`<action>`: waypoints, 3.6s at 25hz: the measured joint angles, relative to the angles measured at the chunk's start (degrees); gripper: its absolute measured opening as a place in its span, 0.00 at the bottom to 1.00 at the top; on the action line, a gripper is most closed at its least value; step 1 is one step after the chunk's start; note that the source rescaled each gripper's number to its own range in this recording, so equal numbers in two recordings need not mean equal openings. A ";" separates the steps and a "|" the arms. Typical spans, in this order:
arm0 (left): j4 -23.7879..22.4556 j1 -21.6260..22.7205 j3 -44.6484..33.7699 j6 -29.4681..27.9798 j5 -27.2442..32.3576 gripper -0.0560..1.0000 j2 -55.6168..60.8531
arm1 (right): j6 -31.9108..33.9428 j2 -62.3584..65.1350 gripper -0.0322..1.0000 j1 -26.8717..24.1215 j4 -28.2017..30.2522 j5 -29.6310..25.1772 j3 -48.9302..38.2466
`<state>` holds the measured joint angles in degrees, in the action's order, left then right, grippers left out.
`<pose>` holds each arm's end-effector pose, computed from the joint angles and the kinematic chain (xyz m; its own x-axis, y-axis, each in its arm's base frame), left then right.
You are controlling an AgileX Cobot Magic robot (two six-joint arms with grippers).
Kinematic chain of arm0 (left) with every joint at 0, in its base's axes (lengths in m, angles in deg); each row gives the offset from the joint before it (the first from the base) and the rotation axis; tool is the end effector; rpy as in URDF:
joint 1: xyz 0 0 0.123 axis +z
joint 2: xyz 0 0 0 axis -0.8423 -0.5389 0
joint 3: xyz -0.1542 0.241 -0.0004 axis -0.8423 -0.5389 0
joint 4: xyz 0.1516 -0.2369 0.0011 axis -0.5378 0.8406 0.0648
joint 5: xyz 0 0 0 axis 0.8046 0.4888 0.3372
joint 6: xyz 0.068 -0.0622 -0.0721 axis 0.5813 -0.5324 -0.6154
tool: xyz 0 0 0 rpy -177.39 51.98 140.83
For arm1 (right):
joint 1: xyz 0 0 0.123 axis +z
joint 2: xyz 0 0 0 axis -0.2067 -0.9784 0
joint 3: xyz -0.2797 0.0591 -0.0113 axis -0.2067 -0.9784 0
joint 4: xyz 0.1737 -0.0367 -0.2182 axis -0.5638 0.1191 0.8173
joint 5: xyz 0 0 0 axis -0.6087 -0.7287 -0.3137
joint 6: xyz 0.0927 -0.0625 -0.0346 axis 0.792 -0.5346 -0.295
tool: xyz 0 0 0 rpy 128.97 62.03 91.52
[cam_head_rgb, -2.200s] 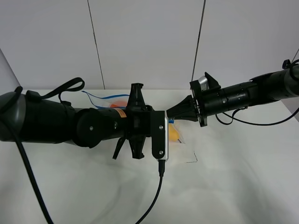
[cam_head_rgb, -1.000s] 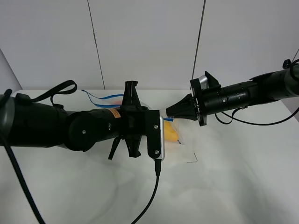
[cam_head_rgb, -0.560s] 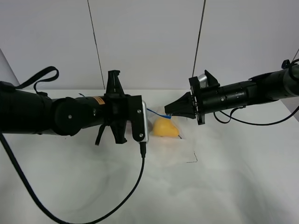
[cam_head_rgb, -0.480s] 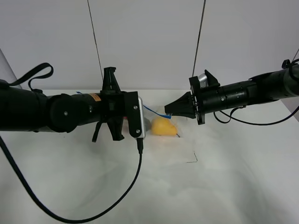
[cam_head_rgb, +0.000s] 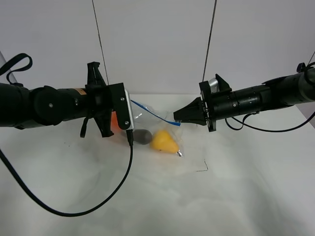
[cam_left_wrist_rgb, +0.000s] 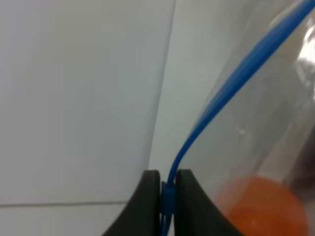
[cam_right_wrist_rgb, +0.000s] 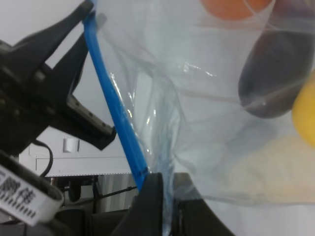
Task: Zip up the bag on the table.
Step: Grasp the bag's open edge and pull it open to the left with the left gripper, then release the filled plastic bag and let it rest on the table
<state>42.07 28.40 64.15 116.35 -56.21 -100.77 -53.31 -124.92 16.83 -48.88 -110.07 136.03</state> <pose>0.3454 -0.1746 0.1930 0.2254 0.9252 -0.3051 0.4511 0.1785 0.8745 0.3799 0.1410 0.1436 -0.9866 0.0376 -0.1587 -0.1352 0.3555 0.9249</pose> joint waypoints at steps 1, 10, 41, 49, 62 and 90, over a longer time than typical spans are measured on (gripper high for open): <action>0.00 0.78 0.00 0.00 0.01 0.05 0.00 | 0.00 0.00 0.03 0.00 0.00 0.04 0.00; 0.00 9.28 0.00 0.11 1.93 0.05 0.00 | 0.00 0.00 0.03 0.00 -0.06 0.06 0.00; 0.60 18.06 0.00 -3.08 3.87 0.43 0.00 | 0.00 0.00 0.03 0.00 1.75 0.05 0.00; 0.86 20.02 0.00 -5.30 3.55 0.87 0.00 | 0.00 0.00 0.03 0.00 1.95 -0.01 0.00; 1.12 29.07 0.12 -46.58 7.26 0.88 0.00 | 0.00 0.00 0.03 0.00 2.00 -0.05 0.00; -21.95 31.01 18.02 -85.38 74.57 0.88 0.43 | 0.21 0.00 0.03 0.00 2.00 -0.07 0.00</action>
<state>20.12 59.42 82.17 30.96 18.36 -100.34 -53.11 -124.92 16.83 -46.88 -110.14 136.03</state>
